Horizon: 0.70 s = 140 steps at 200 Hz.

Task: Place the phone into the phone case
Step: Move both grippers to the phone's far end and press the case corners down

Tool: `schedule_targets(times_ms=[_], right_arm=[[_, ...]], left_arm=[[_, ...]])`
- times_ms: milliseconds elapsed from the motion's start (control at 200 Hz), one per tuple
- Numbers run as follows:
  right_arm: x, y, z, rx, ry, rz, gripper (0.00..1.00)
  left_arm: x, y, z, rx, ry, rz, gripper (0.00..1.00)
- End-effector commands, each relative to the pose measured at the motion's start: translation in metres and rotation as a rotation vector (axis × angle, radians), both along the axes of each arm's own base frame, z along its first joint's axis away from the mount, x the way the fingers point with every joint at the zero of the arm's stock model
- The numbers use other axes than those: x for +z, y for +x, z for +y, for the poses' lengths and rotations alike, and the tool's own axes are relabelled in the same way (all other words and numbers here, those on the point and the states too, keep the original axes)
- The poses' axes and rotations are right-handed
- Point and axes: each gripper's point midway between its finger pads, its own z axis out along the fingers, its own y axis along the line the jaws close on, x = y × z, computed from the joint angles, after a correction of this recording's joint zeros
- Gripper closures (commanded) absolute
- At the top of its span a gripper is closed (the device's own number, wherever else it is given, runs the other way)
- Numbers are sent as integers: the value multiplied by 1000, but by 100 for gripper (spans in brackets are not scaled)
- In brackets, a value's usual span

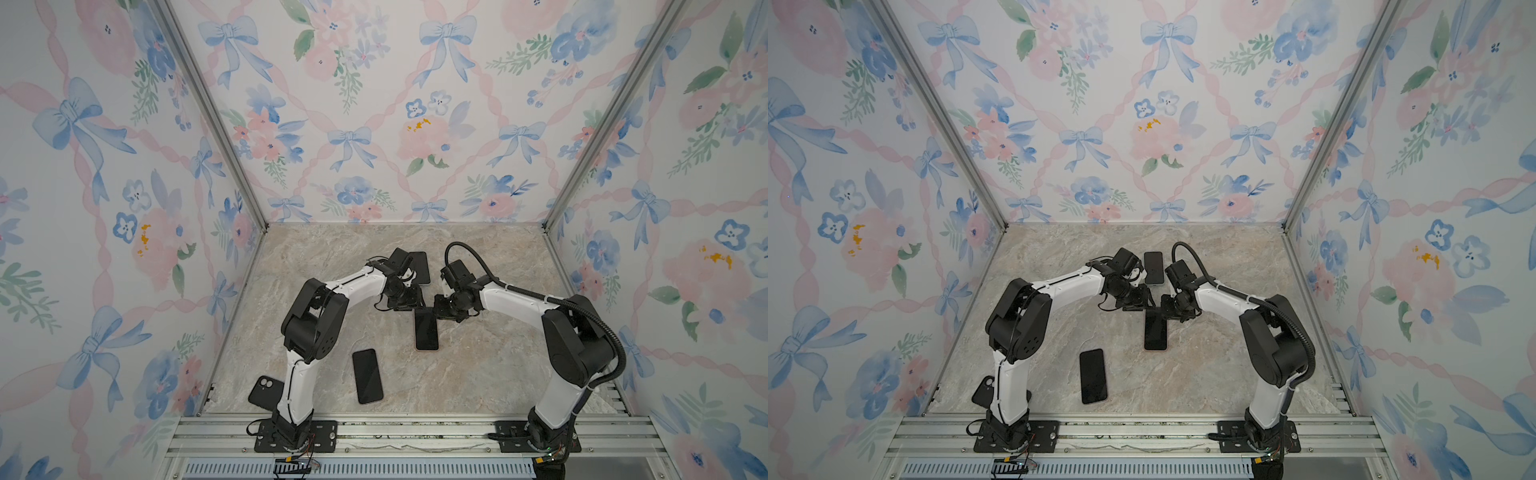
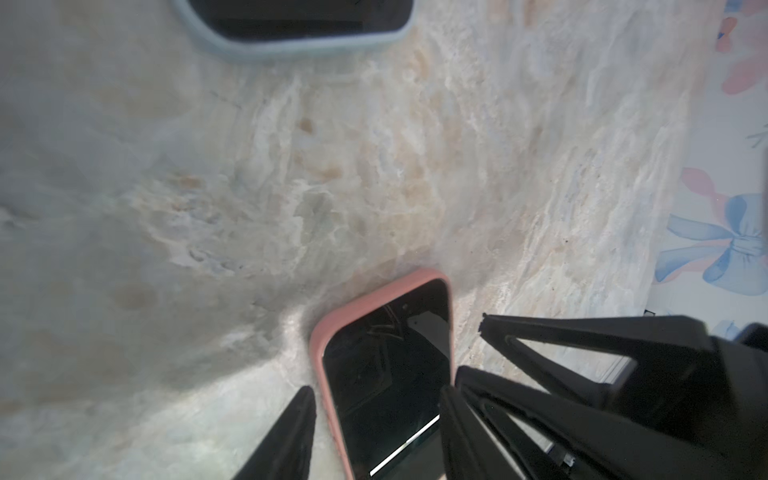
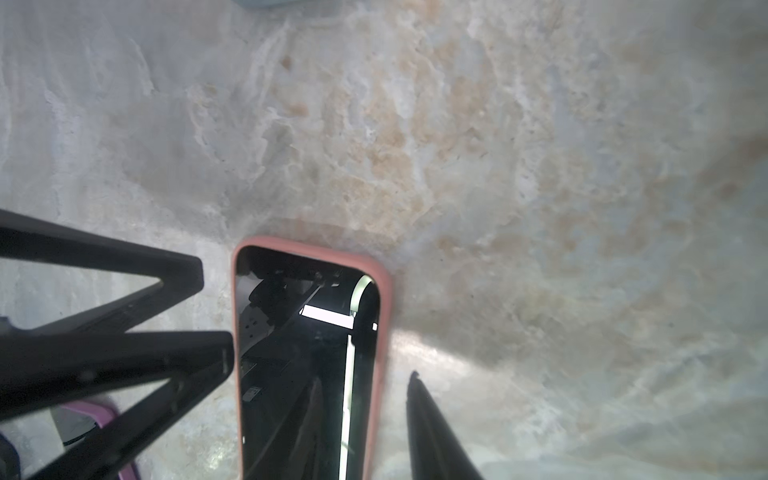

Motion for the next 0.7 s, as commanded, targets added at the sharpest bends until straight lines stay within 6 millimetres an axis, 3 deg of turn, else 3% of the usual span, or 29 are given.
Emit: schedule_targets(times_ms=[0,180,345,480,695], right_arm=[[5,10,5,12,37,-3,64],[1,14,8,4,62,6,65],[-4,15,11,5,75,20,66],[-9,13,12,7,83,35,68],[-16,7,16,9,72,49,76]], left_arm=[[-1,-1,6,-16,12,5,49],[-13,-6,9,-18,21,37,52],[-19,-18,3,-49,20,58,65],[-18,-29,-7,-82,8,68,71],[-22,-33,-7,-86,17,78,79]])
